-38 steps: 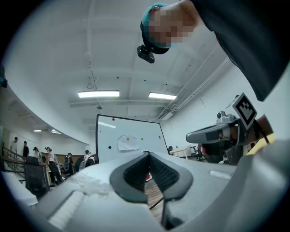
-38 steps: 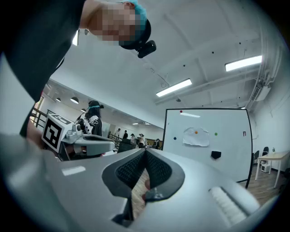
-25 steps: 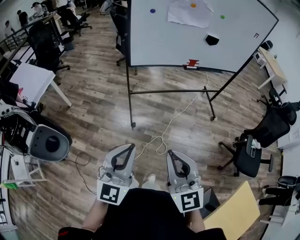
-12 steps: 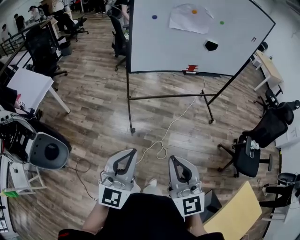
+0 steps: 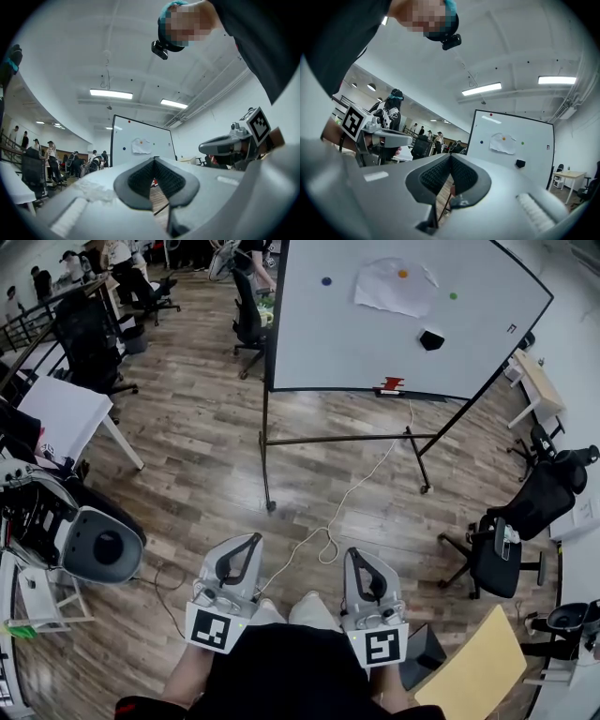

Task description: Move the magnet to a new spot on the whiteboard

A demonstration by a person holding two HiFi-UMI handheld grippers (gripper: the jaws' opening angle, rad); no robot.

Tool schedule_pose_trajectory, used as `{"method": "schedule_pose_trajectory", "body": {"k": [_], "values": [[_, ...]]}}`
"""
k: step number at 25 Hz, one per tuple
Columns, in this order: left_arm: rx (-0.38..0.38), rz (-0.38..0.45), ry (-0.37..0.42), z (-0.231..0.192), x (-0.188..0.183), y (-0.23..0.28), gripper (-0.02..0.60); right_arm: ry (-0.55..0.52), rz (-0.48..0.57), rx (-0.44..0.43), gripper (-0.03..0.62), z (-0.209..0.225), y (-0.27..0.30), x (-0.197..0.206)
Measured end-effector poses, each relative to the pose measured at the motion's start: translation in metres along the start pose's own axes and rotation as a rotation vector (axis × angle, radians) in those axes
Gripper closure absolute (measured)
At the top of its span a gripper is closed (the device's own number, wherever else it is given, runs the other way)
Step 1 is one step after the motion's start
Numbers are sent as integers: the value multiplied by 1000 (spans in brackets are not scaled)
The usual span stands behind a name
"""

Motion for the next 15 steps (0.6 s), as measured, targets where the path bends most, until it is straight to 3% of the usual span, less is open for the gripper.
{"method": "schedule_pose_trajectory", "body": {"k": [6,15], "values": [[-25,3,34,-13,0,9,580,-12,23,-24,594,2,17,1],[-32,2,145,-18,10,55,580,9,27,-58,592,33,64,21]]}}
Point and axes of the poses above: the fingertips, and each gripper's own axes: y forward along the fingers, z to its right, x out of its underside, the point moved 10 cm from there along -y, backward along the fingers
